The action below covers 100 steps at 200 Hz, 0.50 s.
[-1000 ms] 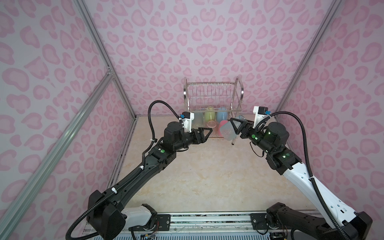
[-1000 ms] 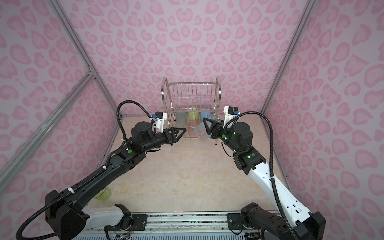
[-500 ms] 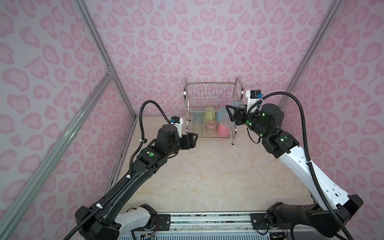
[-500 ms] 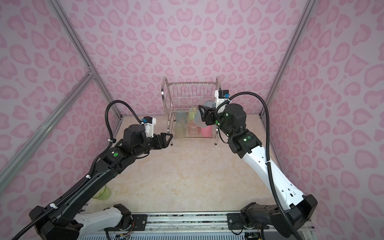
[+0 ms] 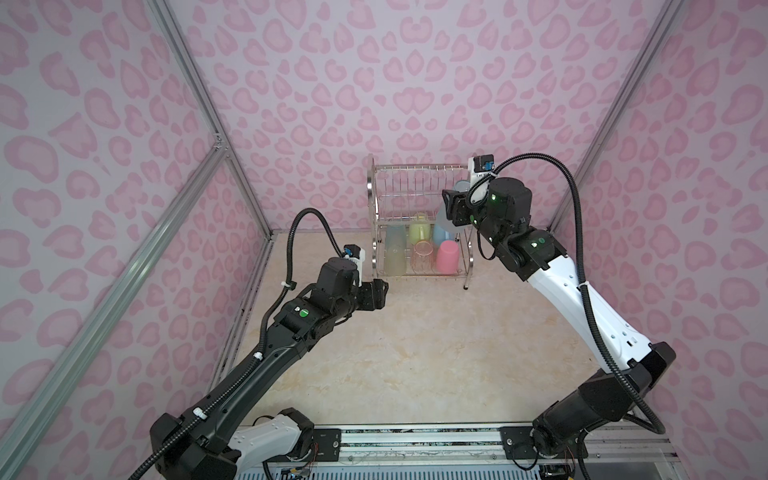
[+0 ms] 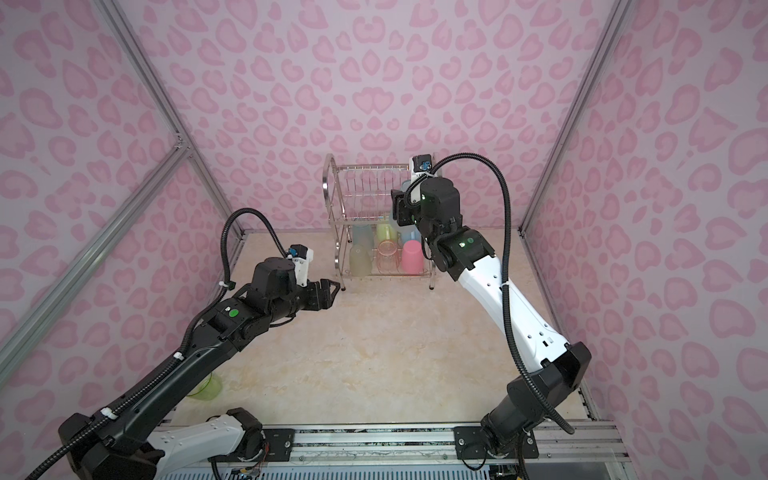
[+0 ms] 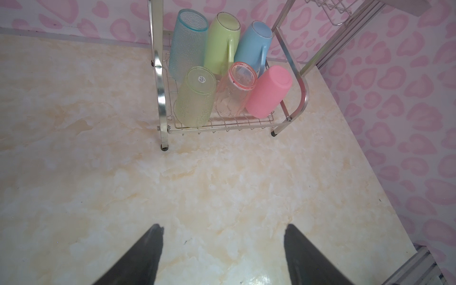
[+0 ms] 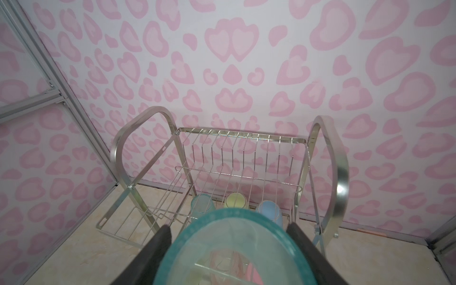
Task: Load the cups into the dish rack
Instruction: 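Raise the teal cup over the upper rack tier with the right gripper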
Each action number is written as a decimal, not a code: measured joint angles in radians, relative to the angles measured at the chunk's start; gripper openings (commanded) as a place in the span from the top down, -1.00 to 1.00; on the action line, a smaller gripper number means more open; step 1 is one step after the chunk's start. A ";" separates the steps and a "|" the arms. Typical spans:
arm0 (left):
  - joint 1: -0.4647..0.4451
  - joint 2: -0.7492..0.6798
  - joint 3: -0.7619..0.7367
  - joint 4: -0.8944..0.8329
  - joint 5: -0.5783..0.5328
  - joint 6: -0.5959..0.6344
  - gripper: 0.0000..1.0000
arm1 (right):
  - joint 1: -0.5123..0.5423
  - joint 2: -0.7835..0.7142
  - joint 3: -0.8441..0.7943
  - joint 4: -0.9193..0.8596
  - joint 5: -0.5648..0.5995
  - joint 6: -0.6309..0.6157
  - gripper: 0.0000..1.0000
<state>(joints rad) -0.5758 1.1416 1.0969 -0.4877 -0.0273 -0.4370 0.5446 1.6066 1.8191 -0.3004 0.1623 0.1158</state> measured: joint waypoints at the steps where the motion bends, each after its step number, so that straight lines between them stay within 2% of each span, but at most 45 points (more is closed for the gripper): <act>1: 0.000 0.000 -0.001 0.000 0.000 0.001 -0.60 | 0.000 0.003 0.003 0.000 0.003 -0.002 -0.13; 100: 0.000 0.003 -0.018 -0.006 -0.021 0.014 -0.60 | -0.020 0.289 0.349 -0.032 0.102 -0.101 -0.12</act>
<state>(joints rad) -0.5758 1.1442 1.0790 -0.4938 -0.0479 -0.4225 0.5243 1.8954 2.1685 -0.3325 0.2646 0.0143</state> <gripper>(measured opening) 0.801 0.662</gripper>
